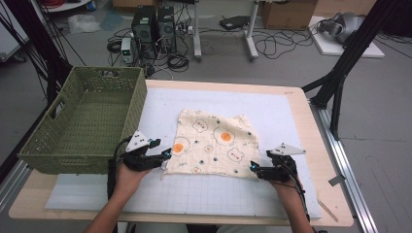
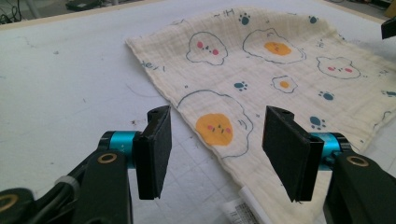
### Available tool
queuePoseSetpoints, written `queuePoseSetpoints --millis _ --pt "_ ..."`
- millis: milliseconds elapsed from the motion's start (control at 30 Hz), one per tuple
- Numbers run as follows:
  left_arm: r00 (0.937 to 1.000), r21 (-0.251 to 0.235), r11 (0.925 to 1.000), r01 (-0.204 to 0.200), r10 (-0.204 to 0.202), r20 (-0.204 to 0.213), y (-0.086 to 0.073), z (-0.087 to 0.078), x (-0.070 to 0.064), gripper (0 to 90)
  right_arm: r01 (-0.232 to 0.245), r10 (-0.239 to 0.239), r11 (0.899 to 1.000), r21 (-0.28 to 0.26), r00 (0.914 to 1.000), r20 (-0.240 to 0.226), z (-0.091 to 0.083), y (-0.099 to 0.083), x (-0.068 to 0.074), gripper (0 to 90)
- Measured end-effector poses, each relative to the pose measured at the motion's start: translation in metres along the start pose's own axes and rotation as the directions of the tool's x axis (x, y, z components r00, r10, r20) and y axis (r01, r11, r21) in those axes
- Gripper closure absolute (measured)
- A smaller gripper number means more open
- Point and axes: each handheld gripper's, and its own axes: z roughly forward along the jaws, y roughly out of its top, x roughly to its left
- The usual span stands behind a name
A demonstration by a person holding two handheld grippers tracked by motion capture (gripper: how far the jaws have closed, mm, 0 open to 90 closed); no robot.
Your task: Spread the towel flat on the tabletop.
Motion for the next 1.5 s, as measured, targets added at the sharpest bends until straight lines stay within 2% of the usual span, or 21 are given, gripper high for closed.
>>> queuePoseSetpoints --millis 100,167,267,333,367,400,467,500,533,567,633,700,833,933,1067,1167,1233,1400,1467,1500 --pt "1.0000 0.055 0.9985 0.008 -0.008 0.003 -0.003 0.013 0.001 42.9 0.017 -0.017 1.000 0.010 0.9999 -0.004 0.002 -0.001 0.004 29.9" --pt "0.9999 0.091 0.9957 0.013 -0.013 0.008 -0.006 0.021 0.000 43.0 0.007 -0.007 1.000 0.014 0.9998 -0.020 0.004 -0.002 0.005 35.5" --pt "0.9999 0.146 0.9892 -0.006 0.003 0.015 -0.010 0.028 -0.003 45.1 0.012 -0.011 1.000 0.029 0.9993 -0.036 0.007 -0.004 0.007 42.2" --pt "0.9993 0.183 0.9825 -0.035 0.032 0.022 -0.011 0.031 -0.005 48.3 0.024 -0.022 0.999 0.047 0.9990 -0.038 0.009 -0.004 0.009 46.6" --pt "0.9984 0.183 0.9816 -0.053 0.048 0.031 -0.011 0.031 -0.007 51.9 0.028 -0.026 0.998 0.057 0.9987 -0.043 0.010 -0.004 0.010 49.1" --pt "0.9965 0.190 0.9786 -0.079 0.072 0.044 -0.011 0.032 -0.009 59.1 0.035 -0.032 0.998 0.060 0.9987 -0.040 0.011 -0.004 0.011 51.2" --pt "0.9913 0.201 0.9713 -0.127 0.118 0.060 -0.011 0.033 -0.014 69.1 0.038 -0.034 0.997 0.064 0.9976 -0.061 0.011 -0.003 0.011 62.3" --pt "0.9889 0.206 0.9685 -0.140 0.126 0.078 -0.011 0.033 -0.016 78.2 0.043 -0.039 0.997 0.062 0.9971 -0.065 0.011 -0.003 0.012 67.2" --pt "0.9891 0.211 0.9673 -0.140 0.128 0.073 -0.011 0.032 -0.018 82.7 0.036 -0.030 0.997 0.069 0.9963 -0.080 0.011 -0.003 0.012 76.0" --pt "0.9892 0.215 0.9663 -0.141 0.129 0.070 -0.011 0.032 -0.020 86.8 0.029 -0.022 0.997 0.070 0.9952 -0.096 0.011 -0.002 0.013 78.0" --pt "0.9905 0.228 0.9651 -0.130 0.116 0.075 -0.010 0.029 -0.020 87.8 0.033 -0.024 0.996 0.081 0.9942 -0.105 0.010 -0.001 0.016 84.7" --pt "0.9910 0.238 0.9645 -0.115 0.095 0.094 -0.011 0.024 -0.020 88.0 0.052 -0.043 0.995 0.088 0.9938 -0.103 0.009 0.000 0.018 85.3" --pt "0.9882 0.252 0.9616 -0.109 0.077 0.133 -0.012 0.013 -0.021 88.0 0.053 -0.040 0.994 0.099 0.9911 -0.127 0.002 -0.001 0.018 85.2" --pt "0.9855 0.249 0.9639 -0.094 0.055 0.160 -0.013 0.004 -0.023 88.0 0.041 -0.026 0.995 0.095 0.9873 -0.157 -0.007 -0.003 0.018 85.3" --pt "0.9809 0.245 0.9650 -0.093 0.046 0.189 -0.018 -0.010 -0.026 87.8 0.064 -0.042 0.991 0.115 0.9821 -0.184 -0.019 -0.007 0.027 85.5" --pt "0.9784 0.271 0.9574 -0.098 0.043 0.202 -0.024 -0.013 -0.028 87.7 0.084 -0.052 0.983 0.166 0.9812 -0.186 -0.023 -0.015 0.032 85.3" --pt "0.9766 0.281 0.9534 -0.110 0.052 0.209 -0.026 -0.014 -0.030 87.7 0.077 -0.043 0.982 0.171 0.9804 -0.192 -0.025 -0.018 0.033 85.3" --pt "0.9709 0.280 0.9518 -0.125 0.059 0.232 -0.029 -0.021 -0.036 87.7 0.094 -0.057 0.979 0.180 0.9776 -0.203 -0.033 -0.023 0.041 84.9" --pt "0.9702 0.274 0.9542 -0.121 0.056 0.236 -0.029 -0.022 -0.036 87.1 0.093 -0.056 0.980 0.174 0.9769 -0.206 -0.036 -0.024 0.041 82.4" --pt "0.9718 0.259 0.9597 -0.109 0.048 0.231 -0.027 -0.022 -0.035 85.1 0.085 -0.051 0.983 0.165 0.9782 -0.201 -0.037 -0.023 0.040 77.3"
